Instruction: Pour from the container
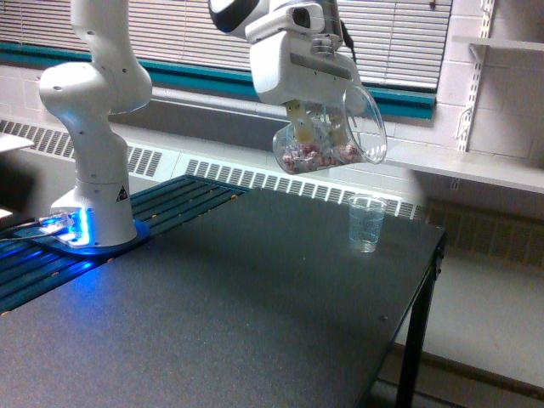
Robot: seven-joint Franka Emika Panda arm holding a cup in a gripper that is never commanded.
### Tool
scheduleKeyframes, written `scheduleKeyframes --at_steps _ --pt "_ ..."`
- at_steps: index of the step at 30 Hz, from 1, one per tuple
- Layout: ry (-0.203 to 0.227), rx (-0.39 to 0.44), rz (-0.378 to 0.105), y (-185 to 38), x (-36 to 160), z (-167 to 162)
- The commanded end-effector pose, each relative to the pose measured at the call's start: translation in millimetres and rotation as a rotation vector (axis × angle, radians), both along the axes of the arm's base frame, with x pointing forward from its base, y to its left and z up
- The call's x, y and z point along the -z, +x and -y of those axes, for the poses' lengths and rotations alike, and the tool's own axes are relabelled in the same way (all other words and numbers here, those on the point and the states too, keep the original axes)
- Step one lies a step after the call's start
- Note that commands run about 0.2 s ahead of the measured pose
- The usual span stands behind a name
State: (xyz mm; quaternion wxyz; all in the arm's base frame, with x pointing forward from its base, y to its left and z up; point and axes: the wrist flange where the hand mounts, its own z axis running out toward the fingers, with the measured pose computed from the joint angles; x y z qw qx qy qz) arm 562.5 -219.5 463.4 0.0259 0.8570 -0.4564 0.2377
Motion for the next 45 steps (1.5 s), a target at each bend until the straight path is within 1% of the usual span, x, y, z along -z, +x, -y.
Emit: scheduleKeyframes --at_steps 1,5,9,14,20,23,26,31,35,40,45 --pt "-0.011 0.062 -0.002 -12 -3.6 32" --pt "-0.018 0.06 -0.004 -11 -6.6 28" --pt "-0.03 0.037 -0.011 -6 -8.3 19" --pt "-0.046 -0.007 -0.015 3 -9.6 1" --pt "-0.054 -0.06 -0.013 16 -6.5 -28" --pt "-0.053 -0.087 -0.002 21 -5.1 -45" --pt "-0.061 -0.122 -0.01 25 -0.7 -64" --pt "-0.064 -0.185 -0.009 28 5.9 -100" --pt "-0.077 -0.221 -0.02 26 12.8 -127" --pt "-0.082 -0.261 -0.03 20 21.2 -162" --pt "-0.104 -0.309 -0.047 12 26.5 -198"
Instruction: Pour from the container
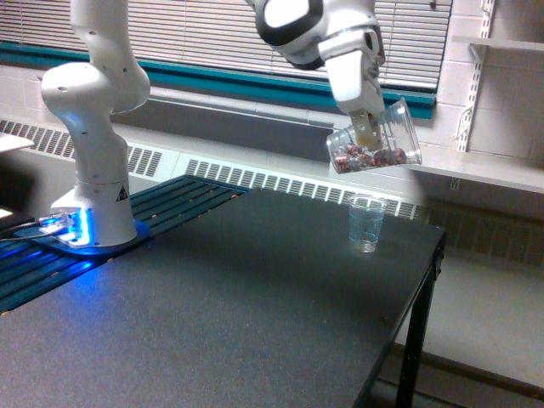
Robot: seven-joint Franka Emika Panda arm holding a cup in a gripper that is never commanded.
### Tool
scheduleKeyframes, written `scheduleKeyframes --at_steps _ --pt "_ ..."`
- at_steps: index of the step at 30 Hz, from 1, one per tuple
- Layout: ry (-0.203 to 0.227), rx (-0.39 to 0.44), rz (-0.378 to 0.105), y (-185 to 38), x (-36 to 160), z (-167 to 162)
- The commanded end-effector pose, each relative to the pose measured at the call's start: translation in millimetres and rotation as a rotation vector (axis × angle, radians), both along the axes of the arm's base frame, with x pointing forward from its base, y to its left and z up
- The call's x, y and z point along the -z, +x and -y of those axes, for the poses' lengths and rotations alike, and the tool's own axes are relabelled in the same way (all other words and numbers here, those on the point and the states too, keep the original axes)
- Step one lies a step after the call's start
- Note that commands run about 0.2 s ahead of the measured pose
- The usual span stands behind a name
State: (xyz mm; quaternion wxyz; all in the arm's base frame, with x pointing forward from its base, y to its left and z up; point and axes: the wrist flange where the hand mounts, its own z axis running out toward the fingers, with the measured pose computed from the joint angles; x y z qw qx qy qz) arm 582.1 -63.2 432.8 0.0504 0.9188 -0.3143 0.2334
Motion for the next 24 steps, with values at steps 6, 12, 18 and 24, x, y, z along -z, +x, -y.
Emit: scheduleKeyframes --at_steps 6,12,18,24 --pt "-0.011 -0.083 0.001 -16 3.6 -90" --pt "-0.014 -0.138 -0.015 -26 12.8 -137" --pt "-0.01 -0.191 -0.044 -37 25.4 -177" --pt "-0.015 -0.22 -0.059 -47 32.0 -207"
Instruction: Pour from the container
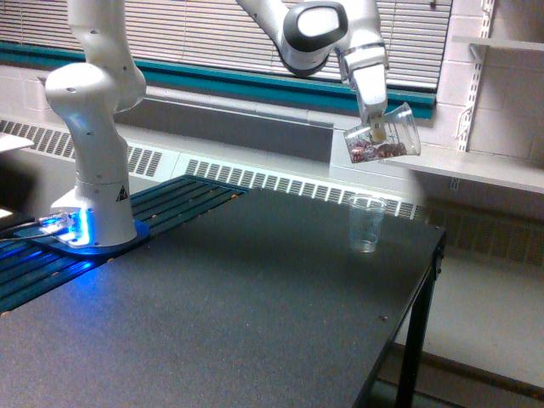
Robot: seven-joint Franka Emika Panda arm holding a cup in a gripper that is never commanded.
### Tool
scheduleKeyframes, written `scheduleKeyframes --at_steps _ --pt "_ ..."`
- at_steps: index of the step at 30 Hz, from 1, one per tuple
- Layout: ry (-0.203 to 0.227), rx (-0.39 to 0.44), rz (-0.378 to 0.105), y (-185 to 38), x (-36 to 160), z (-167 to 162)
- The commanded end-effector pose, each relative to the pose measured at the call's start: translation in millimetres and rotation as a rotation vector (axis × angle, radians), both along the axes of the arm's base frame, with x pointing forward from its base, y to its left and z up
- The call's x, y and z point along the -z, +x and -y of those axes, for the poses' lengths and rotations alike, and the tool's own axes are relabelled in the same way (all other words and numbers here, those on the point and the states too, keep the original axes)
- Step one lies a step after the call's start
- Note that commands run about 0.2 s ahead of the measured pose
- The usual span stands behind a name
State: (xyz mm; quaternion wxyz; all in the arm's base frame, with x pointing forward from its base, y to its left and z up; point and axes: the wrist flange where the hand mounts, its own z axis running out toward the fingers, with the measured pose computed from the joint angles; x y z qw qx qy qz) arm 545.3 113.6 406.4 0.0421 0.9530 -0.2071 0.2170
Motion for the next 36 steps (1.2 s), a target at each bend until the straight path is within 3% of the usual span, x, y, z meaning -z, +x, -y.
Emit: scheduleKeyframes --at_steps 1,6,21,36 --pt "0.013 0.001 -0.007 -12 6.1 -35" --pt "0.002 -0.017 -0.02 -21 11.3 -56" --pt "0.039 -0.02 -0.075 -58 39.8 -105" --pt "0.072 -0.02 -0.136 -80 64.1 -130"
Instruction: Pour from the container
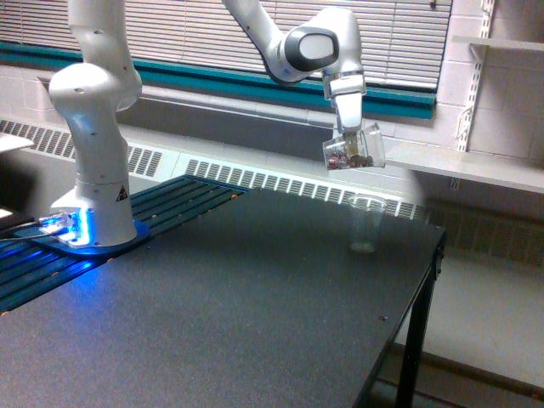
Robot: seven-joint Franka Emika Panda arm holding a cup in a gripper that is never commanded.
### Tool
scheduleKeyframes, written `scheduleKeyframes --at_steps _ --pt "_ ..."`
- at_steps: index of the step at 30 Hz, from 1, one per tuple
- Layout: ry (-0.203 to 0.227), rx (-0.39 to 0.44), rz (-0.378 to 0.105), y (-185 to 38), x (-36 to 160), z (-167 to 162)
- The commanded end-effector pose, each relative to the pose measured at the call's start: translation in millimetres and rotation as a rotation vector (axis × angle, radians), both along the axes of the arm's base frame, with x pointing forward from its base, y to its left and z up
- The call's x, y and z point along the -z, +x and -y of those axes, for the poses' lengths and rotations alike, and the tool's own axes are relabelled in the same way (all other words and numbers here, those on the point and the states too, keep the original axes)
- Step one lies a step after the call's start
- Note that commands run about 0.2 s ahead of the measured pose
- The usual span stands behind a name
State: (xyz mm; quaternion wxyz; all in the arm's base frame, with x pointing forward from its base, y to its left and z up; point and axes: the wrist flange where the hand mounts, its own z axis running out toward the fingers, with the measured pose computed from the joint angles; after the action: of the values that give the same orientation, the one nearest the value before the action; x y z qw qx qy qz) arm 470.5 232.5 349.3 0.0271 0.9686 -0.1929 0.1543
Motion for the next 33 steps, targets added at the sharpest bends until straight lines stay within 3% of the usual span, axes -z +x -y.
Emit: scheduleKeyframes --at_steps 1,33 --pt "0.023 0.015 -0.019 -6 8.4 -12" --pt "0.084 -0.065 -0.192 -13 45.7 -43"
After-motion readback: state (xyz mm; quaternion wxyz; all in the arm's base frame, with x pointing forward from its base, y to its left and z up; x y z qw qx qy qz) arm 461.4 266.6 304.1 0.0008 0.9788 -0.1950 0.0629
